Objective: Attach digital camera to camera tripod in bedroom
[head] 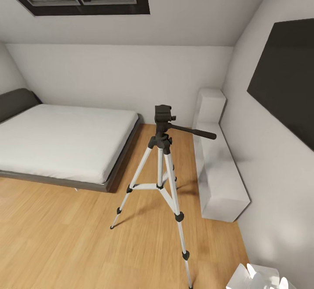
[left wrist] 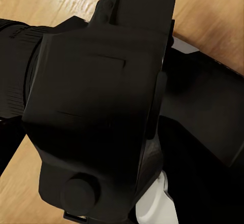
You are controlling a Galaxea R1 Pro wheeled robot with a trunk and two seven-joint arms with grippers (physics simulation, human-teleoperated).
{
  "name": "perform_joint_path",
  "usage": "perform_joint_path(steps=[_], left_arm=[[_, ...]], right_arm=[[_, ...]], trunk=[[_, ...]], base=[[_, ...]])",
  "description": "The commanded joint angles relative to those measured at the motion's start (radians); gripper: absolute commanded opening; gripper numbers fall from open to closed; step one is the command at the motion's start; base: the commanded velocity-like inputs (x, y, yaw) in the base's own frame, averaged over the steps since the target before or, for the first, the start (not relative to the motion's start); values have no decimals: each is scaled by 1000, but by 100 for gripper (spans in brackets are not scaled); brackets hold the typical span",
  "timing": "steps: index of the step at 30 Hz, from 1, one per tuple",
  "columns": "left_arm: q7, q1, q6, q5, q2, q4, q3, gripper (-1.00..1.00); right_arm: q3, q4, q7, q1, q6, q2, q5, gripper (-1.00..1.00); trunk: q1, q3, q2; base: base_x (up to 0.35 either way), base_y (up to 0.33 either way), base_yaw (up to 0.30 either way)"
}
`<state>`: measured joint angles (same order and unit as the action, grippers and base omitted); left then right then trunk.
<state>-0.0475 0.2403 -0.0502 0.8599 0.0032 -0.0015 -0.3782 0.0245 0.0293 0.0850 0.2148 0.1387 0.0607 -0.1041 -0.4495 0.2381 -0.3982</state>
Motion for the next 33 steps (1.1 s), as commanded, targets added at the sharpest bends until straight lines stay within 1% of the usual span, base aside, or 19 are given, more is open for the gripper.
perform_joint_path(steps=[1, 4, 8, 9, 12, 14, 16, 17, 18, 19, 21, 22, 26, 27, 30, 31, 33], left_arm=[[-2, 0, -2, 5, 0, 0, -8, -100], [-2, 0, -2, 5, 0, 0, -8, -100], [-2, 0, -3, 5, 0, -1, -8, -100], [-3, 0, -4, 5, 6, -3, -7, -100], [-3, 0, -4, 6, 10, -3, -7, -100], [-3, 0, -5, 22, 10, -5, -7, -100], [-3, 0, -5, 28, 9, -5, -7, -100], [-3, 0, -5, 32, 9, -6, -7, -100], [-3, 0, -5, 33, 9, -7, -7, -100], [-3, 0, -5, 35, 9, -7, -8, -100], [-3, 0, -5, 36, 8, -7, -8, -100], [-3, 0, -5, 37, 8, -7, -8, -100], [-3, 0, -5, 38, 8, -8, -8, -100], [-3, 0, -5, 38, 8, -8, -8, -100], [-3, 0, -5, 39, 8, -8, -8, -100], [-3, 0, -5, 39, 8, -8, -8, -100], [-3, 0, -5, 39, 8, -8, -8, -100]], right_arm=[[2, 3, 0, 1, 6, 0, -8, 100], [2, 3, -3, 1, 6, -1, -8, 100], [1, 3, -12, 1, 5, 6, -8, 100], [5, -8, -34, 1, 7, 4, -15, 100], [3, -16, -36, 1, 8, 0, -18, 100], [3, -101, -36, 1, -17, -13, -41, 100], [3, -149, -36, 1, -47, -23, -63, 100], [2, -209, -35, 1, -89, -35, -87, 100], [2, -243, -35, 1, -114, -40, -97, 100], [1, -318, -35, 1, -168, -47, -111, 100], [1, -398, -33, 1, -225, -51, -119, 100], [0, -481, -30, 1, -282, -54, -125, 100], [-3, -649, -12, 1, -398, -55, -129, 100], [-4, -731, 3, 1, -455, -55, -130, 100], [-5, -854, 34, 1, -541, -54, -131, 100], [-6, -938, 60, 1, -597, -54, -131, 100], [-7, -1025, 86, 1, -653, -53, -131, 100]], trunk=[[0, 2, -2], [0, 2, -2], [0, 2, -2], [0, 2, -2], [0, 2, -2], [0, 2, -2], [0, 2, -2], [0, 2, -2], [0, 2, -2], [0, 2, -2], [0, 2, -2], [0, 2, -2], [0, 2, -2], [0, 2, -2], [0, 2, -2], [0, 2, -2], [0, 2, -2]], base=[[0, 0, 0], [0, 0, 0], [0, 0, 0], [0, 0, 0], [0, 0, 0], [0, 0, 0], [0, 0, 0], [0, 0, 0], [0, 0, 0], [0, 0, 0], [0, 0, 0], [0, 0, 0], [0, 0, 0], [0, 0, 0], [0, 0, 0], [0, 0, 0], [0, 0, 0]])
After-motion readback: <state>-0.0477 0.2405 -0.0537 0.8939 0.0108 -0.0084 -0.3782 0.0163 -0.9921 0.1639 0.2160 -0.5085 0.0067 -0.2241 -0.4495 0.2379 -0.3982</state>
